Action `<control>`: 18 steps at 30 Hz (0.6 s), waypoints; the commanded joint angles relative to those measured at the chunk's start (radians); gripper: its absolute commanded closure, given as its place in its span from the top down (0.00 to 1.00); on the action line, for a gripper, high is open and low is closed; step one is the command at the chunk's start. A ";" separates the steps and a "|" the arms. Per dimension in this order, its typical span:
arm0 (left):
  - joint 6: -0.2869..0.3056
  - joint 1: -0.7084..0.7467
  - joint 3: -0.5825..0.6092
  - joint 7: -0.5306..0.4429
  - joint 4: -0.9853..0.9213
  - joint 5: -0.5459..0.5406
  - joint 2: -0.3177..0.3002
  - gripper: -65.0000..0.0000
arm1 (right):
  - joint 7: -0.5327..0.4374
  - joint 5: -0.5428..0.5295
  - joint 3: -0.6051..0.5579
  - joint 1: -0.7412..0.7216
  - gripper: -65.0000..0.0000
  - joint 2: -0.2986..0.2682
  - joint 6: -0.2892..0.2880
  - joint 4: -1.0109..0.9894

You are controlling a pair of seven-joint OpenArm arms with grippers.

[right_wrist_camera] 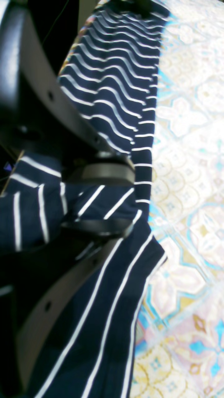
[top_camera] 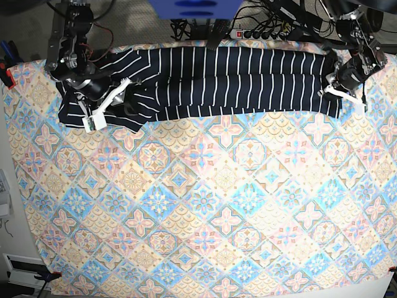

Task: Fold the T-shirt properly
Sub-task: 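Grasp both ends of the striped strip with the left and right grippers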

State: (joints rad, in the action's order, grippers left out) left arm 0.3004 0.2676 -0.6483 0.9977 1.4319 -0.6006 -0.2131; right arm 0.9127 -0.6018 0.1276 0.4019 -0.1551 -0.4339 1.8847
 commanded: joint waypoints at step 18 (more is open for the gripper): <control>0.004 0.035 -0.149 0.036 0.255 -0.190 0.004 0.00 | -0.019 -0.014 -0.029 -0.005 0.28 -0.010 -0.006 0.019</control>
State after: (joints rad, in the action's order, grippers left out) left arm 0.2928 0.3042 -0.7967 1.0462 1.6646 -0.7719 -0.1959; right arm 0.9154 -0.6022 0.0971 0.4023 -0.1558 -0.4339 1.8847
